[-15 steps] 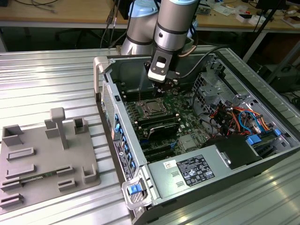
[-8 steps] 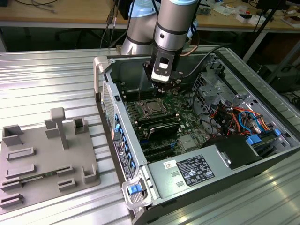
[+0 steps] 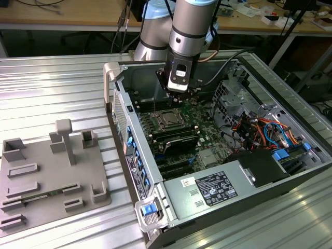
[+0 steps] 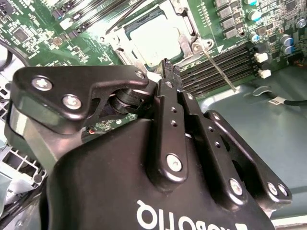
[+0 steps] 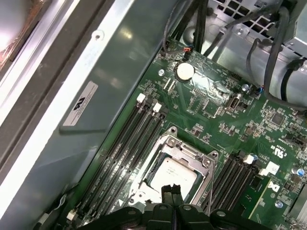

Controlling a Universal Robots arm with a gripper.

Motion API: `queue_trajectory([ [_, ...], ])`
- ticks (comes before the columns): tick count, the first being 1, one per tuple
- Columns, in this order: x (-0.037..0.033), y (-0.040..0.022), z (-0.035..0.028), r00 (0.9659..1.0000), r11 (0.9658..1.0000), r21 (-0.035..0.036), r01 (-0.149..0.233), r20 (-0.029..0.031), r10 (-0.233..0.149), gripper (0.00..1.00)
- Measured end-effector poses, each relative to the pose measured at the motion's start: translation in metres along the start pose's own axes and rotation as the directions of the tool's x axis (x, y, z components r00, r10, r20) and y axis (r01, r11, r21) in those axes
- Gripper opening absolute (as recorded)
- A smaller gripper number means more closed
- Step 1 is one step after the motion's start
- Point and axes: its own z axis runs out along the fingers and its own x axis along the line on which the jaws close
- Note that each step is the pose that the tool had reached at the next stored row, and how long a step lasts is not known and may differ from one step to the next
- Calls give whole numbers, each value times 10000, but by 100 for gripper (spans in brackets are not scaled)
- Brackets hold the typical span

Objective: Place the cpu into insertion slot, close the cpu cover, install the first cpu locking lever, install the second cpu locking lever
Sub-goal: 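Install the first cpu locking lever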

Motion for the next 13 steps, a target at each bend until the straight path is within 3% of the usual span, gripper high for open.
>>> queue_trajectory([
  [4,17,-28,-2,10000,10000,0,5,-1,-5,11],
  [13,17,-29,-2,10000,10000,-1,7,-3,-7,11],
])
